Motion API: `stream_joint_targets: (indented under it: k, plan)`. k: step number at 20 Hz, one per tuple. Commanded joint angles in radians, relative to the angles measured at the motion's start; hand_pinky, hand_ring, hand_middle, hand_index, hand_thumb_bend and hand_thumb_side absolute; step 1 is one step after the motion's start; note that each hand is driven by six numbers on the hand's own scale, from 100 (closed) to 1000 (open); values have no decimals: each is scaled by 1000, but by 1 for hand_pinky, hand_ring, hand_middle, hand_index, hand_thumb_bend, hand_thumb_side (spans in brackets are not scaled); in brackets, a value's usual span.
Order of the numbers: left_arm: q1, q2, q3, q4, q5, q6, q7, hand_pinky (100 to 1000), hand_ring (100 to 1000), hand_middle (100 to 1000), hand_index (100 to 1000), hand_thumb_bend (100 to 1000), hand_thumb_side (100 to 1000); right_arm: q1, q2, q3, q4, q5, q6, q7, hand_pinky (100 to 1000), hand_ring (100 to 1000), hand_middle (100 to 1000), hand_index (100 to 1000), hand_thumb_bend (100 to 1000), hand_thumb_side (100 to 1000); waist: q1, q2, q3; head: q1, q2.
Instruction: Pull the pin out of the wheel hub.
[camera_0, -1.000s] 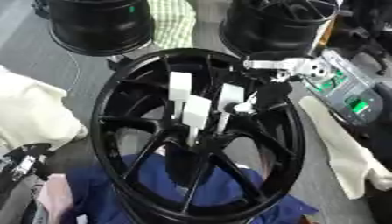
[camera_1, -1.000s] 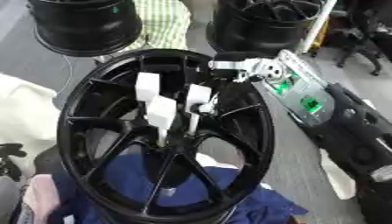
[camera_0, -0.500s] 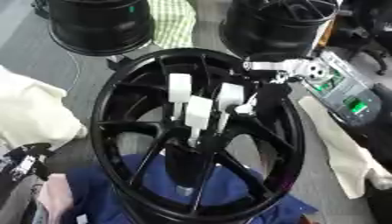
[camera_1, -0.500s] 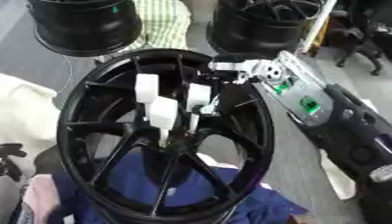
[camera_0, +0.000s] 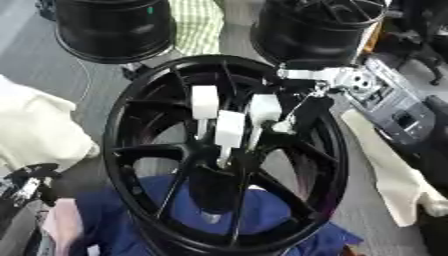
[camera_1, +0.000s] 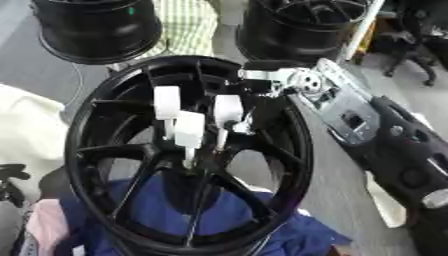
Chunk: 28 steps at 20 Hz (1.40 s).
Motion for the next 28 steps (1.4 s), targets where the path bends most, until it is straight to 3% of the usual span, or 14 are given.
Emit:
stream_joint_targets:
  k: [1, 8, 20, 25, 28]
  plan:
    - [-15, 7, -3, -22, 8, -2, -2, 462, 464, 639, 790, 100, 708, -16, -16, -15, -15, 6, -1, -24, 124, 371, 443, 535, 115, 143, 8, -10, 0, -4, 2]
    - [-15, 7, -4, -21, 8, -3, -5, 462, 464, 639, 791, 100, 706, -32, -30, -29, -38, -34, -3, -107, 100, 265, 350, 420, 100, 165, 9, -10, 0, -5, 3]
    - [-6, 12, -2, -19, 7, 2, -14, 464, 466, 641, 795, 100, 708, -60, -147, -95, -152, -174, 46, -123, 100, 225, 318, 379, 100, 166, -1, -22, -9, -2, 6]
    - [3, 19, 4, -18, 5, 7, -14, 465, 466, 642, 795, 100, 709, -33, -239, -166, -222, -251, 65, -168, 100, 211, 313, 370, 100, 169, -8, -31, -25, 13, 10]
    - [12, 24, 12, -18, 5, 11, -8, 465, 466, 642, 795, 100, 709, 14, -317, -241, -261, -304, 71, -217, 100, 207, 312, 367, 100, 173, -13, -37, -43, 33, 12]
